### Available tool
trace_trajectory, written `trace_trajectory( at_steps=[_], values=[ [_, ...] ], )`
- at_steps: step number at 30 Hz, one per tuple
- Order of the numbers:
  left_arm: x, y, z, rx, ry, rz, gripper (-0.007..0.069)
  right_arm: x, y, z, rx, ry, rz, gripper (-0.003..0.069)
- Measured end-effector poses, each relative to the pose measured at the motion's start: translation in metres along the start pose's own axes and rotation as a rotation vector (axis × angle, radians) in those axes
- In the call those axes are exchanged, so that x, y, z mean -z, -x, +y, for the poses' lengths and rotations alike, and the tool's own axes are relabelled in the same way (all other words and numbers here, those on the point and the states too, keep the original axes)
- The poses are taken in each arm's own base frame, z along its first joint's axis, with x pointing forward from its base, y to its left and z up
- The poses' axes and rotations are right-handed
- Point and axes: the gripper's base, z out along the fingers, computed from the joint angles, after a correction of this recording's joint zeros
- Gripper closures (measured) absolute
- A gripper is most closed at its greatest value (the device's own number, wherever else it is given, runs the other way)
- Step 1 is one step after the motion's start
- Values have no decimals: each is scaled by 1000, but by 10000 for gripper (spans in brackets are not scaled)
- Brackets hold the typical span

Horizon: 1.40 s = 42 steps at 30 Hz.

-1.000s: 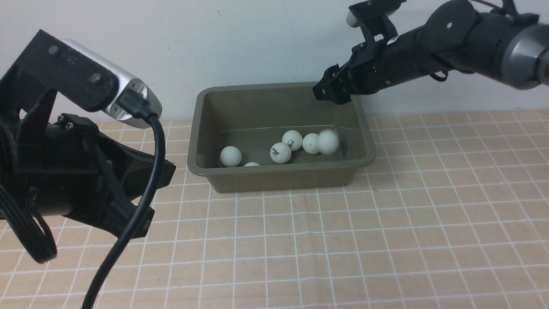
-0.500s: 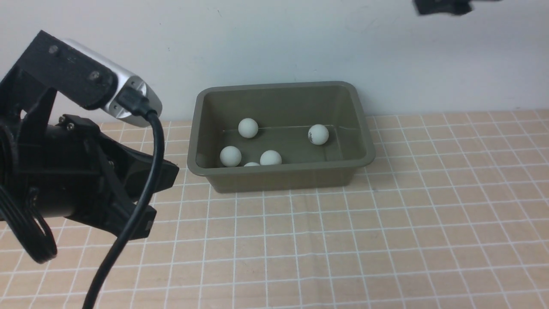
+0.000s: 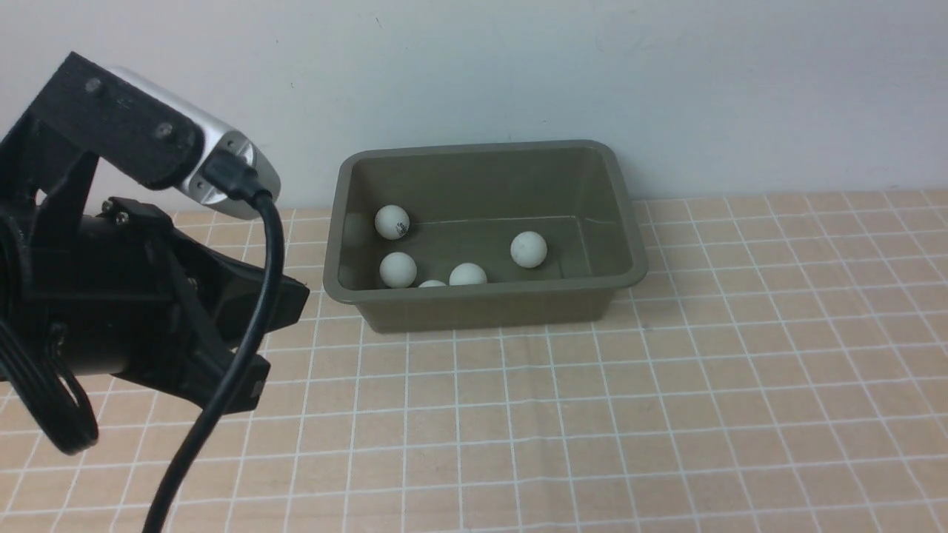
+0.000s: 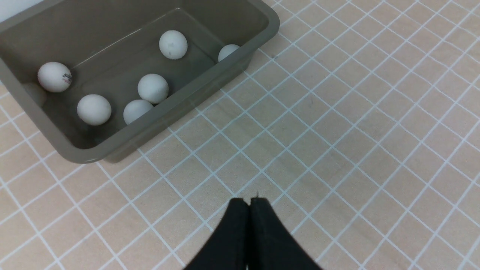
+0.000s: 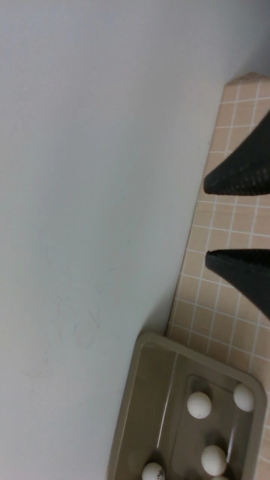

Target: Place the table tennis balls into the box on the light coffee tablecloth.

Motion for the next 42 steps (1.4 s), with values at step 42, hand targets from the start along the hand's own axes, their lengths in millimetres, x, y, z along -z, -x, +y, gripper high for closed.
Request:
trace_trajectory(
  at_steps=[42],
  values=[
    [0,0,0,0,0,0,692,31,-182,72,-88,132,-245,480]
  ],
)
